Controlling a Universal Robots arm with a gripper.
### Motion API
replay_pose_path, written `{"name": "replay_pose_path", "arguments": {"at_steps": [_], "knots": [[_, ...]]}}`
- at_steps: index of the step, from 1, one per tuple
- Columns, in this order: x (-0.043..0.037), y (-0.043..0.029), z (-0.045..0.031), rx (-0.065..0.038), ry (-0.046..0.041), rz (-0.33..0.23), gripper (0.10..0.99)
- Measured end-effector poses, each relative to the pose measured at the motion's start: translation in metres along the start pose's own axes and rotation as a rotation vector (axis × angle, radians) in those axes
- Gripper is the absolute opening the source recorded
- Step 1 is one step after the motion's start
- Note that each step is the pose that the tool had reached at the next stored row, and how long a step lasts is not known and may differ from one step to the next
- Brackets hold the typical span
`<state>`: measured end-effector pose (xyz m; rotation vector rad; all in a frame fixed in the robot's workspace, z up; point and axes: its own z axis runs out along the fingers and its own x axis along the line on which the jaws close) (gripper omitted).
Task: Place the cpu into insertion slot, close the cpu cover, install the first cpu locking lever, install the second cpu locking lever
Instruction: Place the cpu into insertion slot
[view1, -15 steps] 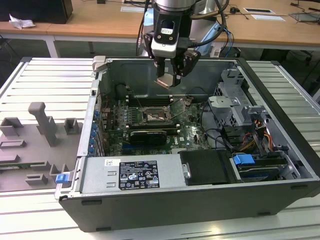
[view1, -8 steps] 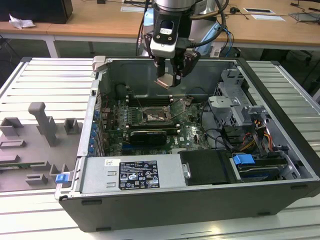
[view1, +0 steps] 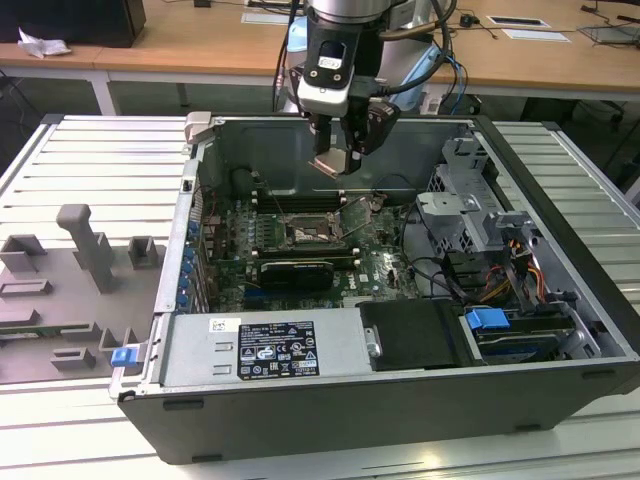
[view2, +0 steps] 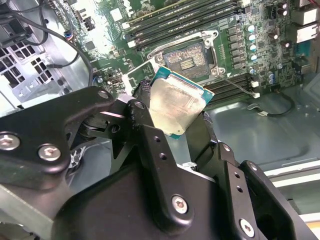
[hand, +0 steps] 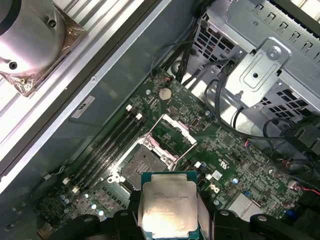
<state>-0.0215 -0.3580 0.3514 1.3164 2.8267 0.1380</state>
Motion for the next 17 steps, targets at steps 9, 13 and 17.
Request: {"name": "replay_pose_path", "arguments": {"at_steps": [9,13,17], "knots": [[0.0,0.0,0.0005,-0.001,-0.0029,0.032,0.529],[0.0,0.0,0.0006,-0.001,-0.0031,0.035,0.529],[0.0,-0.0001,0.001,-0.001,-0.0032,0.035,0.529]]}}
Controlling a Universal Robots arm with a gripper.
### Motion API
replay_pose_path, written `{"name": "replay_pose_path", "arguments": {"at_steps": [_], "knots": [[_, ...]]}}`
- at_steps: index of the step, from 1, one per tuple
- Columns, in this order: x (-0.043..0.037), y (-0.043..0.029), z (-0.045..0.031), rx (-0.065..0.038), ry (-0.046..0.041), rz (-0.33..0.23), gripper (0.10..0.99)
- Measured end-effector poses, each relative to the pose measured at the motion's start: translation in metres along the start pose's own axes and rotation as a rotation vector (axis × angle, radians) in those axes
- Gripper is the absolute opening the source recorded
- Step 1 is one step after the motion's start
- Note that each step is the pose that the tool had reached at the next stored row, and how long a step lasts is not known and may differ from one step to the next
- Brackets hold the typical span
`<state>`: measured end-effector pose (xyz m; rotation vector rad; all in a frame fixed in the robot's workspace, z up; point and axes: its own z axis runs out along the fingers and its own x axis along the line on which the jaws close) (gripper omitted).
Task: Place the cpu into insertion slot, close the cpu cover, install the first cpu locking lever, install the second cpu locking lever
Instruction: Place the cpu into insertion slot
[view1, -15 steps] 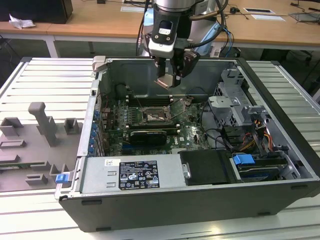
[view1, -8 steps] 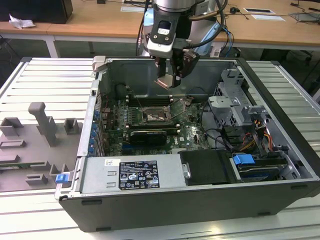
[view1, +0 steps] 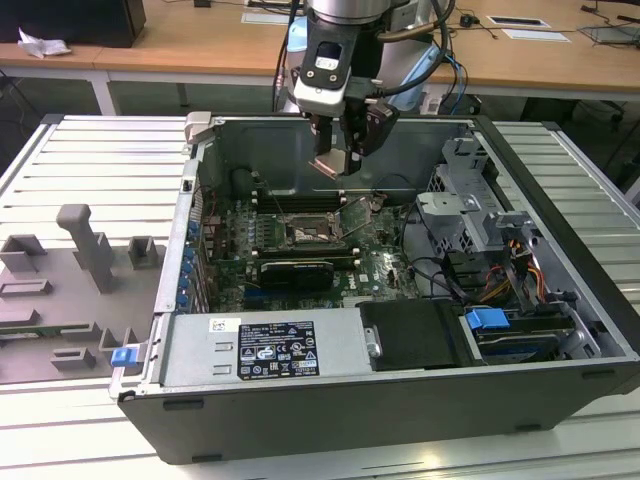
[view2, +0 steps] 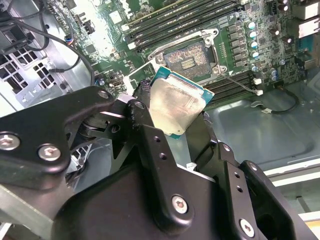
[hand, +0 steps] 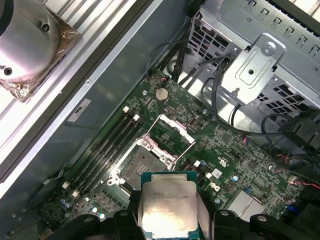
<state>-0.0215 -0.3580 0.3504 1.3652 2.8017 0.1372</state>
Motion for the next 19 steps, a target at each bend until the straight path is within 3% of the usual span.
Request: {"name": "replay_pose_path", "arguments": {"at_steps": [19], "knots": [[0.0001,-0.0003,0.0011,-0.001,-0.0061,0.07,0.529]]}}
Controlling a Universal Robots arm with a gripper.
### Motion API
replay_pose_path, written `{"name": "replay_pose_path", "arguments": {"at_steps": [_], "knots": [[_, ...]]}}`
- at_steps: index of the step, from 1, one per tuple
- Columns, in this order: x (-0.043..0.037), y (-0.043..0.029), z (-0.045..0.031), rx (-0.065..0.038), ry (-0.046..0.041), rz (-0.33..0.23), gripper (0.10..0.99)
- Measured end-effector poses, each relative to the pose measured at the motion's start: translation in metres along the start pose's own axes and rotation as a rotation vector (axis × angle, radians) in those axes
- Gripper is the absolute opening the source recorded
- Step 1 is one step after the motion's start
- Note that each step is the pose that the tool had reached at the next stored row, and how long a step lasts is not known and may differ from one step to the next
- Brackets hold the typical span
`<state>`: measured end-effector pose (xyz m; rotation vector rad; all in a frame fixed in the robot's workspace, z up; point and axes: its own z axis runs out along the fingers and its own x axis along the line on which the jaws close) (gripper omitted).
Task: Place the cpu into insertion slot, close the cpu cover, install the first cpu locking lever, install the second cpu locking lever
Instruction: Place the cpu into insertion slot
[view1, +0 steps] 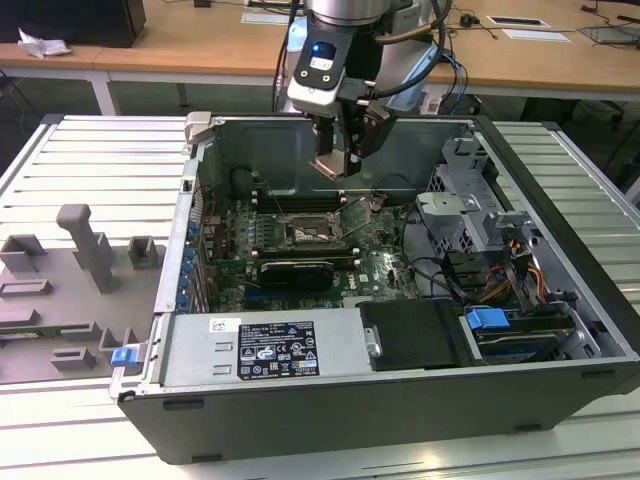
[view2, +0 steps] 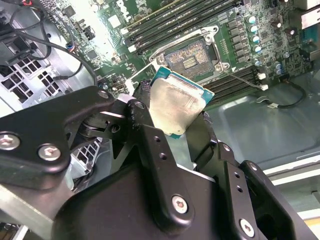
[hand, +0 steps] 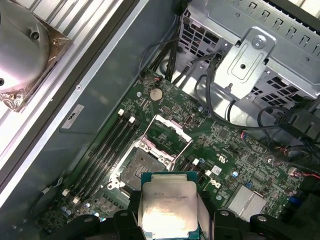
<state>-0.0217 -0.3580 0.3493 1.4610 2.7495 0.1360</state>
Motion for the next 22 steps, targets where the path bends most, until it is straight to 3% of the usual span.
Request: {"name": "replay_pose_path", "arguments": {"at_steps": [14,22], "knots": [[0.0001,-0.0002,0.0003,-0.001,-0.0026,0.029,0.529],[0.0002,-0.0003,0.0006,-0.001,-0.0068,0.076,0.529]]}}
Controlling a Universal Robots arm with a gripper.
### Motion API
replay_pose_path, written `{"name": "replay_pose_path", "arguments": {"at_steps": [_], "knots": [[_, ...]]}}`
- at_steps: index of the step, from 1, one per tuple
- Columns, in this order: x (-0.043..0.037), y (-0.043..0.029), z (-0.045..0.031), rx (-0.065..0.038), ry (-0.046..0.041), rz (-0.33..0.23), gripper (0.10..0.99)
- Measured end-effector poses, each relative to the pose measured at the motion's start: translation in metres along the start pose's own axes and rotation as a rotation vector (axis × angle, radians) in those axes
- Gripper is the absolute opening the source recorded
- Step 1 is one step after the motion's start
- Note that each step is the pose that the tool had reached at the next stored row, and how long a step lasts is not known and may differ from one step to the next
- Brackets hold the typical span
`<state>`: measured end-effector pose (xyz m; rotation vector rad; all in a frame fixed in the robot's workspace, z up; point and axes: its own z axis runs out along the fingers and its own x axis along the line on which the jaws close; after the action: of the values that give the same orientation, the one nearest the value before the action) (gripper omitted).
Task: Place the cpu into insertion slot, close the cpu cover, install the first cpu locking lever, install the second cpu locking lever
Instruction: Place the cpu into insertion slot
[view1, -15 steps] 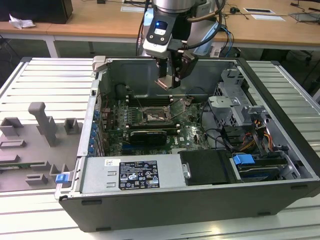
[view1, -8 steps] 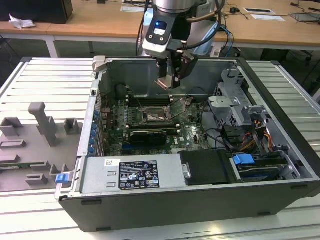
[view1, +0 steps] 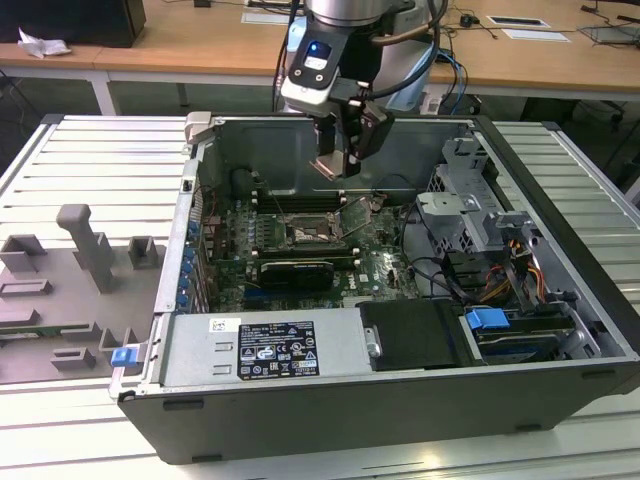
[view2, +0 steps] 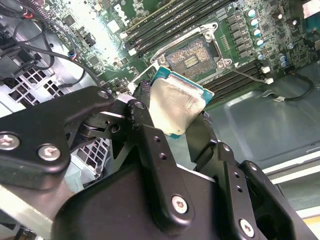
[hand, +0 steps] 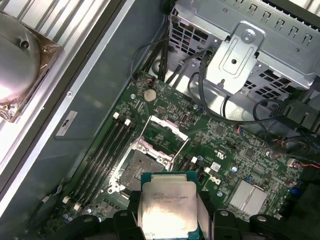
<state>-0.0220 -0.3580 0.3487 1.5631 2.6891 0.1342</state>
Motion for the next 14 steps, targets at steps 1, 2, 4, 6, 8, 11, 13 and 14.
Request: {"name": "replay_pose_path", "arguments": {"at_steps": [1,2,4,6,8,11,13,14], "knots": [[0.0,0.0,0.0,0.0,-0.0007,0.008,0.529],[0.0,0.0,0.0,0.0,-0.0011,0.012,0.529],[0.0,0.0,0.0001,0.0,-0.0019,0.021,0.529],[0.0,0.0,0.0002,-0.001,-0.003,0.033,0.529],[0.0,0.0,0.0004,-0.001,-0.0034,0.038,0.529],[0.0,-0.0001,0.0009,-0.001,-0.0042,0.047,0.529],[0.0,-0.0001,0.0011,-0.001,-0.0045,0.05,0.529],[0.0,-0.0001,0.0012,-0.001,-0.0047,0.052,0.529]]}}
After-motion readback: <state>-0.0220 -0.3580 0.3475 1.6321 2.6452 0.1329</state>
